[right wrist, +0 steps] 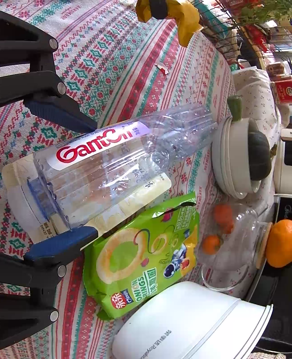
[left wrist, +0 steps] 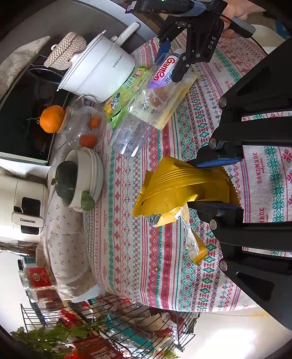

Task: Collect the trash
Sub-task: 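Grasp the yellow packet with the left tool while the right tool grasps the clear water bottle, then carry the yellow packet and water bottle over the white bin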

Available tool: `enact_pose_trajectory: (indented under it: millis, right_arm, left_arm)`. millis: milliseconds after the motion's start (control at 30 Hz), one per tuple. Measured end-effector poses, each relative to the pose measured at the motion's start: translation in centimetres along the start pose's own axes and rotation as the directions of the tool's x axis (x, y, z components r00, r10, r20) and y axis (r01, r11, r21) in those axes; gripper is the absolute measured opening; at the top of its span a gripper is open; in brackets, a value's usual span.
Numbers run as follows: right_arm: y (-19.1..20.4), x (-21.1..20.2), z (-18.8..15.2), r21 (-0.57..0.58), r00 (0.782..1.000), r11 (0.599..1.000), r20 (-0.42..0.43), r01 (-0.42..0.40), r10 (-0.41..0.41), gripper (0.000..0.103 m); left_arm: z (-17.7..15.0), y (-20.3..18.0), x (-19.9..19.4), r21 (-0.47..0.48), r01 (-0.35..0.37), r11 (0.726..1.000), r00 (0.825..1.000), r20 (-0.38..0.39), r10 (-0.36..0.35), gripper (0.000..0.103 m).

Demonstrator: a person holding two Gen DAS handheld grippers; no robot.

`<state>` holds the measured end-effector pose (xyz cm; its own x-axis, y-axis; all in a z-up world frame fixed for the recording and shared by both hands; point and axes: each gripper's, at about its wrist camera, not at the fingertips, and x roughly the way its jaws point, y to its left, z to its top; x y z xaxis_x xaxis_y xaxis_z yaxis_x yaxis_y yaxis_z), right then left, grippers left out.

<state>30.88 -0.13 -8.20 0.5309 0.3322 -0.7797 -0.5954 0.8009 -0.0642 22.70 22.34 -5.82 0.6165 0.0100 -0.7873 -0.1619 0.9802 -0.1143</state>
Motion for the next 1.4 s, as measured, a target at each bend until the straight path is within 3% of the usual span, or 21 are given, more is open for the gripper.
enact_pose_trajectory:
  millis: [467, 1000, 1200, 1400]
  right_arm:
    - [0.2, -8.6, -2.3, 0.033, 0.989, 0.998, 0.138, 0.047, -0.051, 0.07]
    - [-1.6, -19.9, -7.5, 0.112, 0.958, 0.989, 0.262, 0.092, -0.119, 0.069]
    - [-3.0, -23.3, -10.4, 0.177, 0.947, 0.979, 0.283, 0.101, -0.149, 0.069]
    - [-5.0, -27.2, -14.0, 0.24, 0.935, 0.959, 0.282, 0.148, -0.214, 0.069]
  left_arm:
    - [-3.4, -5.8, -4.7, 0.036, 0.075, 0.997, 0.997, 0.023, -0.075, 0.027]
    - [-7.1, -13.8, -8.6, 0.124, 0.196, 0.973, 0.979, 0.039, -0.202, 0.027]
    - [-8.3, -17.9, -9.7, 0.199, 0.257, 0.946, 0.963, 0.023, -0.267, 0.027]
    - [-10.0, -22.7, -10.1, 0.287, 0.334, 0.898, 0.94, -0.028, -0.34, 0.027]
